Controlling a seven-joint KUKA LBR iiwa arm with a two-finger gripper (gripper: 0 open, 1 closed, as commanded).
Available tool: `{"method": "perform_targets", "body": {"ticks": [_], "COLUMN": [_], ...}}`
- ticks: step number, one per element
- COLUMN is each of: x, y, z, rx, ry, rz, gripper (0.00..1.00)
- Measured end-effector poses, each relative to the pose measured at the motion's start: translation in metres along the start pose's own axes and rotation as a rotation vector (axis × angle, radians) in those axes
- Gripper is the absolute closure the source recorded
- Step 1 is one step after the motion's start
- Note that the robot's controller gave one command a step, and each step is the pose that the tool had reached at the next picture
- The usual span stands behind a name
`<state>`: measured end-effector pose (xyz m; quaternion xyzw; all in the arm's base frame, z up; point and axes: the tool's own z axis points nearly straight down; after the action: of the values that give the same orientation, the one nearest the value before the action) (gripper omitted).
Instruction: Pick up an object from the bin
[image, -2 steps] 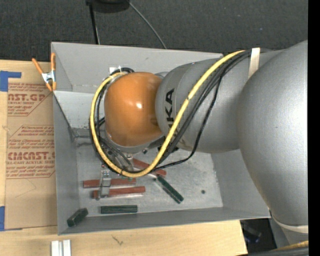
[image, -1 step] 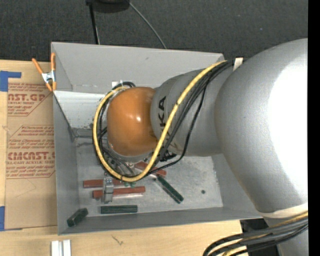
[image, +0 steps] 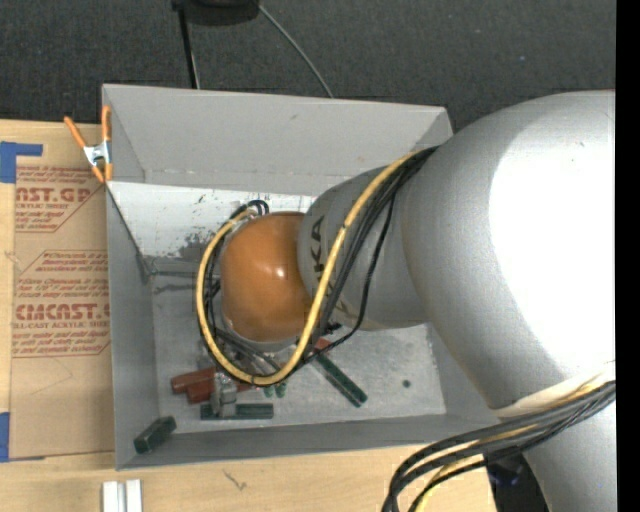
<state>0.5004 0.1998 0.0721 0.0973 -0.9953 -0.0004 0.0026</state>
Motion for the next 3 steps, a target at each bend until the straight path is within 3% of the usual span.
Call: {"method": "perform_targets", "body": {"ticks": [3], "x": [0.0001], "y": [0.0000], "z": [0.0000], "rx": [-0.001], "ry": [0.001], "rz": [0.000], "gripper": [1.00]}}
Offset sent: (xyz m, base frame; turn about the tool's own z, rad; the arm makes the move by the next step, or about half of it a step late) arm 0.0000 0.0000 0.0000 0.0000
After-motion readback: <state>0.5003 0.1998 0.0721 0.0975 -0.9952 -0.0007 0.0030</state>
